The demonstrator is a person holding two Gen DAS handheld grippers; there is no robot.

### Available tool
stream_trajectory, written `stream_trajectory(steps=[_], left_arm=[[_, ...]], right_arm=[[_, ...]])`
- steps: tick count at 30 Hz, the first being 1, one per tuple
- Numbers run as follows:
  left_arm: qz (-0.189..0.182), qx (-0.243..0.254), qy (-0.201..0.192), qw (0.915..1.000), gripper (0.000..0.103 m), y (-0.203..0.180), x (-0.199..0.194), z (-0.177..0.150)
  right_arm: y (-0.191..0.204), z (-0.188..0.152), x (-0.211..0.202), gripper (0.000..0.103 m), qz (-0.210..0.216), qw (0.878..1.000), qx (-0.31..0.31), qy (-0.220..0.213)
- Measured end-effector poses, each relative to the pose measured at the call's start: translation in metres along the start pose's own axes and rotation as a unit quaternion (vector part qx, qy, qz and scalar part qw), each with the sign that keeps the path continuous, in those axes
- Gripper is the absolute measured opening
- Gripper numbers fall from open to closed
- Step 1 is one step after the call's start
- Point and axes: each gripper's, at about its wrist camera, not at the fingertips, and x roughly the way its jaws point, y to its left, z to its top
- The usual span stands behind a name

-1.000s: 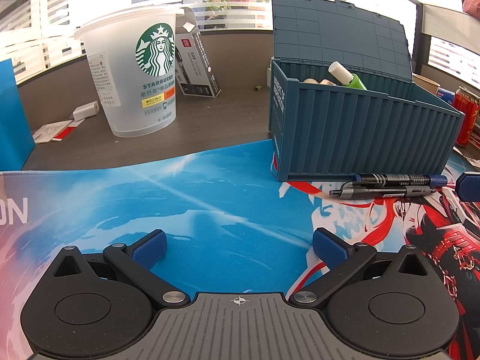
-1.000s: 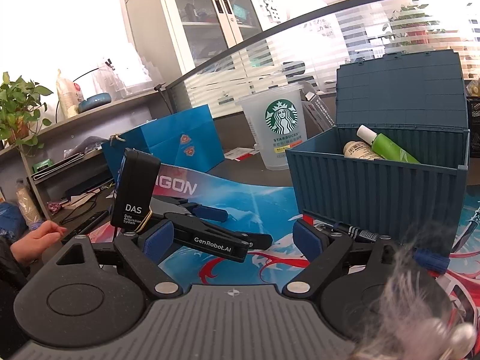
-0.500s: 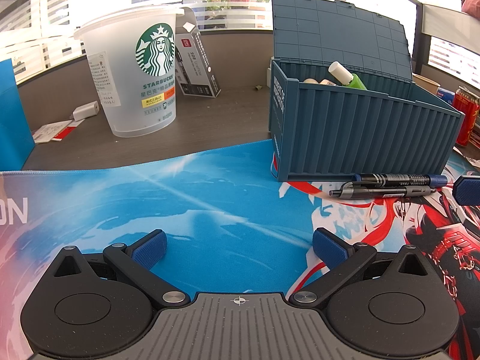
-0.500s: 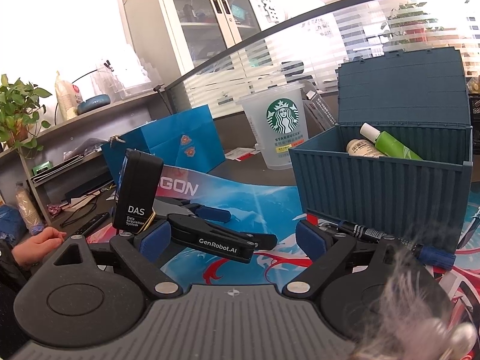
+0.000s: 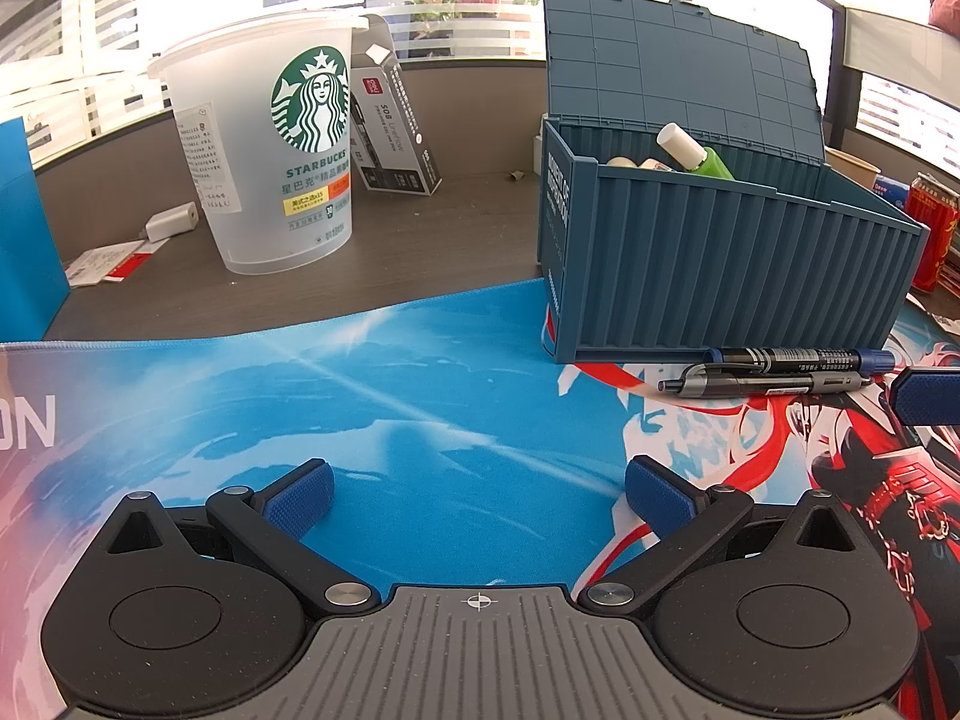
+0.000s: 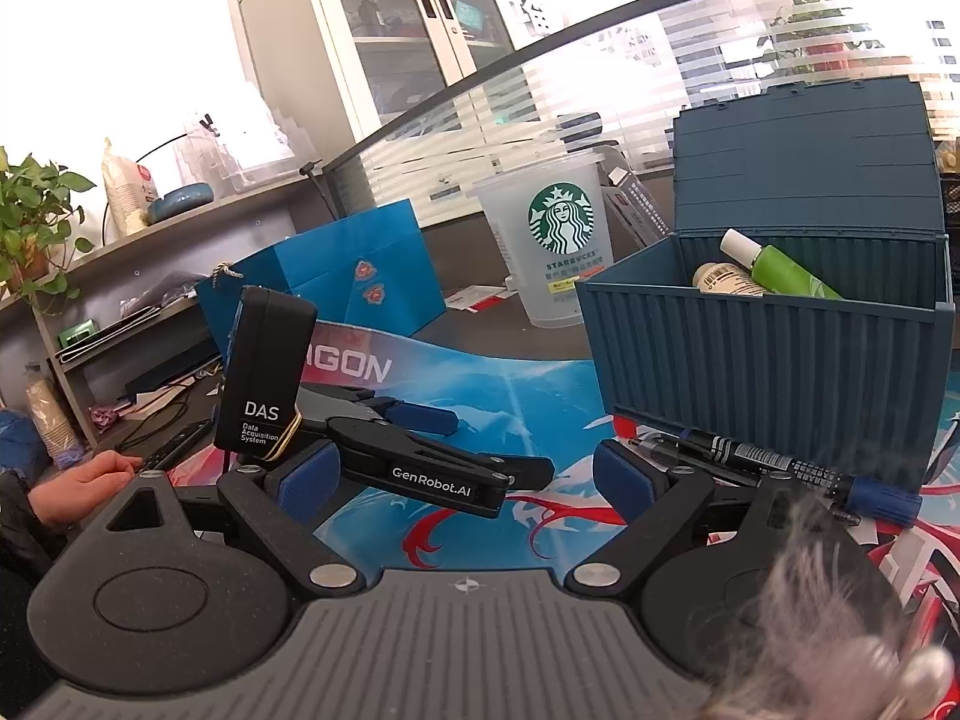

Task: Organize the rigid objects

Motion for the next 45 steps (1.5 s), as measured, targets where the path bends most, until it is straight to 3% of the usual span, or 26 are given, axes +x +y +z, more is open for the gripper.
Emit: stream_trajectory(steps=[45], left_arm=[[0.0, 0.0, 0.0, 1.0, 0.103, -0.003, 0.0, 0.0]], right_arm=[[0.013, -0.003, 0.015, 0.098, -0.032, 0.999, 0.017, 0.009]])
